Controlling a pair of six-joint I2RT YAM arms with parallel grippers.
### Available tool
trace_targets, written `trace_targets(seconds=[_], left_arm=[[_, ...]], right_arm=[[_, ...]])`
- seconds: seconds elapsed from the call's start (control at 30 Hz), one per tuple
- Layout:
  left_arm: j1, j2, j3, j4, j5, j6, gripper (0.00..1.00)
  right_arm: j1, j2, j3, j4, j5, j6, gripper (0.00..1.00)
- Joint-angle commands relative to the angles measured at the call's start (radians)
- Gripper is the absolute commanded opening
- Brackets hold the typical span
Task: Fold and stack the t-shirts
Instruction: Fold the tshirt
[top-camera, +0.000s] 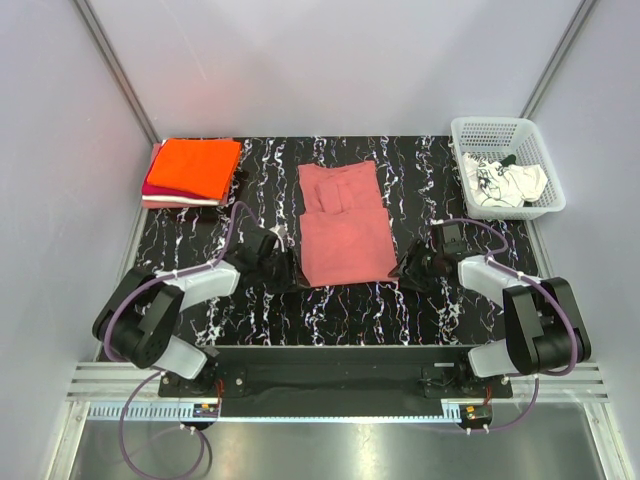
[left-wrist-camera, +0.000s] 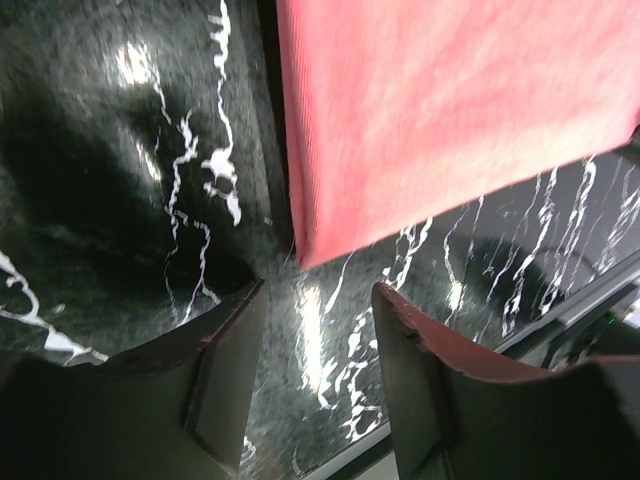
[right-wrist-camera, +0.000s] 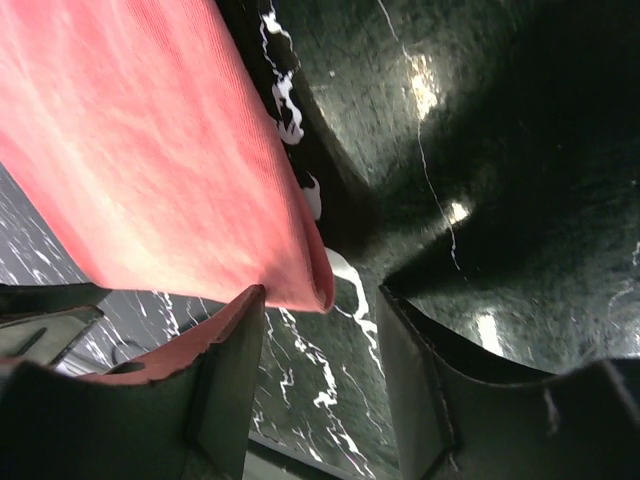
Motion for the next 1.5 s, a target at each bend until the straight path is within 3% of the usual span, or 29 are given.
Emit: trace_targets(seconds=[0.0, 0.23, 0.33, 0.4, 0.47, 0.63, 0.8, 0.97, 1.23, 1.47], left_arm=[[-0.006, 0.021, -0.023, 0.072, -0.045, -0.044, 0.50], [-0.006, 0.036, -0.052, 0.107, -0.048, -0.089, 0.45], [-0.013, 0.041, -0.063, 0.108, -0.056, -0.090, 0.45], [-0.013, 0.050, -0.060, 0.112, -0.064, -0.086, 0.45], [-0.015, 0.067, -0.053, 0.117, -0.056, -0.084, 0.43], [-0.018, 0.068, -0.046, 0.100, -0.050, -0.078, 0.30], [-0.023, 0.018, -0.040, 0.045, -0.071, -0.054, 0.00], [-0.061, -0.071, -0.019, -0.059, -0.093, -0.026, 0.00], [-0.180, -0.344, -0.037, -0.195, -0.180, -0.063, 0.00], [-0.197, -0.426, 0.020, -0.287, -0.190, -0.067, 0.00]], right_arm=[[0.001, 0.016, -0.030, 0.066, 0.037, 0.030, 0.55], [-0.001, 0.020, -0.067, 0.111, 0.057, 0.051, 0.44], [0.001, 0.031, -0.079, 0.137, 0.045, 0.051, 0.27], [0.001, 0.036, -0.087, 0.162, 0.042, 0.056, 0.08], [-0.001, 0.034, -0.096, 0.178, 0.042, 0.062, 0.00], [-0.001, 0.010, -0.123, 0.175, 0.036, 0.066, 0.00], [-0.001, -0.090, -0.180, 0.166, 0.027, 0.086, 0.00], [-0.001, -0.234, -0.203, 0.059, 0.039, 0.074, 0.00], [-0.001, -0.541, -0.189, -0.202, 0.067, 0.051, 0.00], [0.004, -0.676, -0.090, -0.384, 0.069, 0.053, 0.00]])
